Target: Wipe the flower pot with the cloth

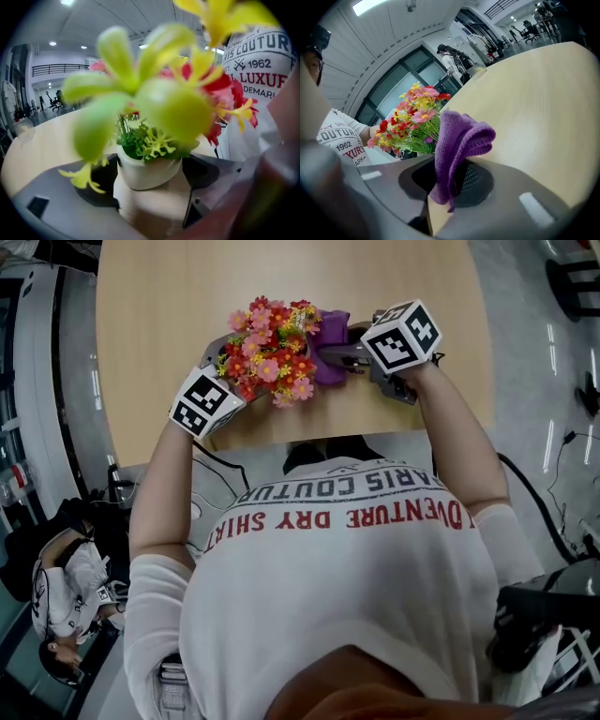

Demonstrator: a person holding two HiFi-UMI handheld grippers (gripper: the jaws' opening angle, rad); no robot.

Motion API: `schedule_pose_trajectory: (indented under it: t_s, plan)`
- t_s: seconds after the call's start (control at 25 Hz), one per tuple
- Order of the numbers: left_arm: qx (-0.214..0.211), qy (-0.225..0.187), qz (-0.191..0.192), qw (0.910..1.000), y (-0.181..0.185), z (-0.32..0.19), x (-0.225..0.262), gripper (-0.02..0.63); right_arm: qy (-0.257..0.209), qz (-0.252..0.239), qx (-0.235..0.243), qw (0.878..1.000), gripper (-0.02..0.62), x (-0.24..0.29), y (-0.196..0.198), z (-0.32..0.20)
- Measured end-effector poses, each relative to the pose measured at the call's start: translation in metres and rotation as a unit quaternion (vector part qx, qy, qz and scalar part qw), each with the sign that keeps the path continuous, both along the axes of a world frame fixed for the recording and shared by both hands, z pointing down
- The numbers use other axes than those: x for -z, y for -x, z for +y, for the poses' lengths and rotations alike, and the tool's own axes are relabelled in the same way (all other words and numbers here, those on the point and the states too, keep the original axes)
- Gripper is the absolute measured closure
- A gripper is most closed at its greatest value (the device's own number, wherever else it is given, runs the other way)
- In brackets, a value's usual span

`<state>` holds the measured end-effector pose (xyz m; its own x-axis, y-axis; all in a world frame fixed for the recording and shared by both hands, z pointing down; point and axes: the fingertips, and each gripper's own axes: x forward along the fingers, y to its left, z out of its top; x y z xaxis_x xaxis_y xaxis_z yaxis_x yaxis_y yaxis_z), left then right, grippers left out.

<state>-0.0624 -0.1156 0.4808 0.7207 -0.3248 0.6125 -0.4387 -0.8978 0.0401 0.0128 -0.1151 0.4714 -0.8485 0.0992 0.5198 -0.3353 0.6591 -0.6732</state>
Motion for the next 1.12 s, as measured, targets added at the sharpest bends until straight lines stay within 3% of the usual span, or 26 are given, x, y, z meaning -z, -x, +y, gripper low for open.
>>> schedule_pose_trajectory:
  t_s: [0.16, 0.44, 0.72, 0.92, 1.12]
  plan:
    - [0.000, -0.001, 0.002, 1.0000, 0.010, 0.002, 0.000, 0.169, -0.009, 0.064, 0.017, 0.998, 0.532, -0.023, 0.006, 0.000]
    - [0.003, -0.006, 0.004, 1.0000, 0.006, 0.005, 0.000, 0.168, -0.018, 0.126, 0.020, 0.992, 0.532, -0.046, -0.001, 0.002]
    - [0.020, -0.012, 0.006, 0.9997, 0.002, 0.001, 0.003, 0.167, -0.005, 0.106, -0.026, 0.994, 0.532, -0.040, -0.008, -0.005]
    - [0.090, -0.022, 0.048, 0.9946, 0.007, 0.000, 0.017, 0.167, -0.009, 0.099, -0.055, 0.994, 0.532, -0.037, -0.017, -0.007]
    - [0.180, -0.031, 0.075, 0.9803, 0.009, 0.011, 0.014, 0.147, -0.016, 0.087, -0.091, 0.992, 0.532, -0.034, -0.024, -0.012]
